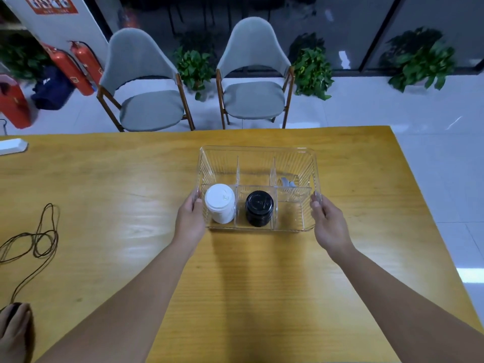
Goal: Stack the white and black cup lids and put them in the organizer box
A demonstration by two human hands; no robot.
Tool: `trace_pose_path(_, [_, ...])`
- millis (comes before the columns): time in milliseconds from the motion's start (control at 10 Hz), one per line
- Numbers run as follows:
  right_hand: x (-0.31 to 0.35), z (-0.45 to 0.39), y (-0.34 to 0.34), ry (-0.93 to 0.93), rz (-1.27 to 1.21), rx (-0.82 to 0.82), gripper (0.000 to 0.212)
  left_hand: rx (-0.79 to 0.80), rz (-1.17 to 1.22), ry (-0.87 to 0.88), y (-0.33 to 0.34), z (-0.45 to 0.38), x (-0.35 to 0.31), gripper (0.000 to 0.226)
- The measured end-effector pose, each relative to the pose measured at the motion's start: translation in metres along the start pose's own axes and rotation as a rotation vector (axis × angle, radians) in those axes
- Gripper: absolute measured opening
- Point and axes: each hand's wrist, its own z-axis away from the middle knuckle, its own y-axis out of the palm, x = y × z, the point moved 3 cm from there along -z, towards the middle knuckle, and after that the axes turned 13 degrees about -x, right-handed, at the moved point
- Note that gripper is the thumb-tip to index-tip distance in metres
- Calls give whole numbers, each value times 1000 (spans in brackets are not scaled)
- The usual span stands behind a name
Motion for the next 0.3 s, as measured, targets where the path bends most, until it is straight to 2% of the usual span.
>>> trace_pose_path(100, [2,3,-4,20,-7,33,35,22,-57,2,-5,-2,6,48])
trace_pose_path(200, [12,8,-11,49,-61,84,22,26,-108,49,-8,7,-2,50])
trace_pose_path(300, [13,11,-19,105,-25,53,64,-68,-41,60,-20,25,-19,68])
